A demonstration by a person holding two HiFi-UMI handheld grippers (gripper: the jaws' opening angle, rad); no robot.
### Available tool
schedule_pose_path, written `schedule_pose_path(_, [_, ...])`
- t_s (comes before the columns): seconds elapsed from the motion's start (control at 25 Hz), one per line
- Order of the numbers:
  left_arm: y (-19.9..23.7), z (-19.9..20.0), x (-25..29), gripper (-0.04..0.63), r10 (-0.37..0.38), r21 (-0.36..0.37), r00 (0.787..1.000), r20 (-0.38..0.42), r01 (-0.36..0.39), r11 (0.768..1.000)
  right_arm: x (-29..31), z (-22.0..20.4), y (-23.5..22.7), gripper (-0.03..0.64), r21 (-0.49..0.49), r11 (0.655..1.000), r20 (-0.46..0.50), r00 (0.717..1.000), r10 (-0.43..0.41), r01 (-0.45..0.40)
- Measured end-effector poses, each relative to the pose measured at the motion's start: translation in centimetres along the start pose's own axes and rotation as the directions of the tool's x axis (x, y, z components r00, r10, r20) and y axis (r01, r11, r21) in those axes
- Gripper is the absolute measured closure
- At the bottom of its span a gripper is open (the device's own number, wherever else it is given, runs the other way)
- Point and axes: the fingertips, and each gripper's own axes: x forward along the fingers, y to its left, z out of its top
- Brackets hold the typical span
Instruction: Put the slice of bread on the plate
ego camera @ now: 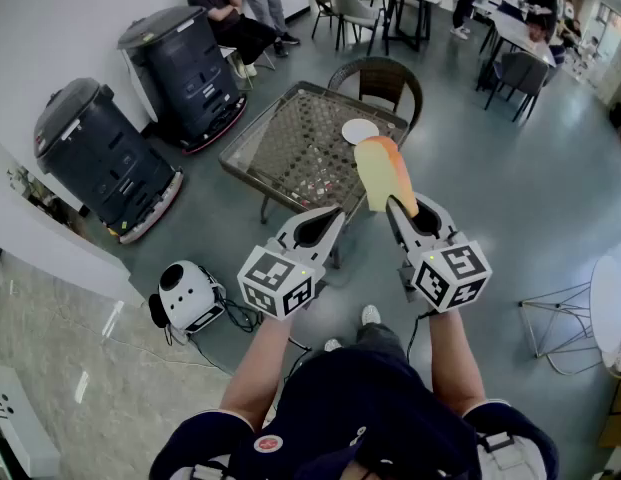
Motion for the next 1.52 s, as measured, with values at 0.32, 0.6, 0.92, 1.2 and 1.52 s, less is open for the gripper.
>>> schedule_pose_path(0.32, [0.1,0.0,0.0,0.589,-0.007,0.001,1.000,0.003,0.007,1.000,0.1,0.1,0.2,0.525,0.002,1.000,0.002,1.000,-0.002,0.002])
schedule_pose_path(0.6, [0.5,-0.7,0.2,0.589,-0.019,-0.008,1.000,-0.002,0.019,1.000,0.4,-0.6,-0.2,0.525,0.004,1.000,-0.007,1.000,-0.019,0.019])
schedule_pose_path(0.92, [2.0,-1.7,2.0,0.589,-0.037,-0.011,0.999,-0.018,0.036,0.999,1.8,-1.4,-2.3,0.525,0.017,0.999,-0.006,0.999,-0.044,0.044])
schedule_pose_path(1.2, [4.7,-1.6,6.0,0.589,-0.040,-0.007,0.999,-0.033,0.040,0.999,4.9,-1.0,-6.1,0.524,0.028,0.998,0.001,0.999,-0.055,0.055])
schedule_pose_path(1.52, [8.7,-1.7,11.5,0.589,-0.043,-0.010,0.998,-0.054,0.042,0.999,9.5,-0.7,-11.1,0.525,0.037,0.998,-0.007,0.998,-0.058,0.059])
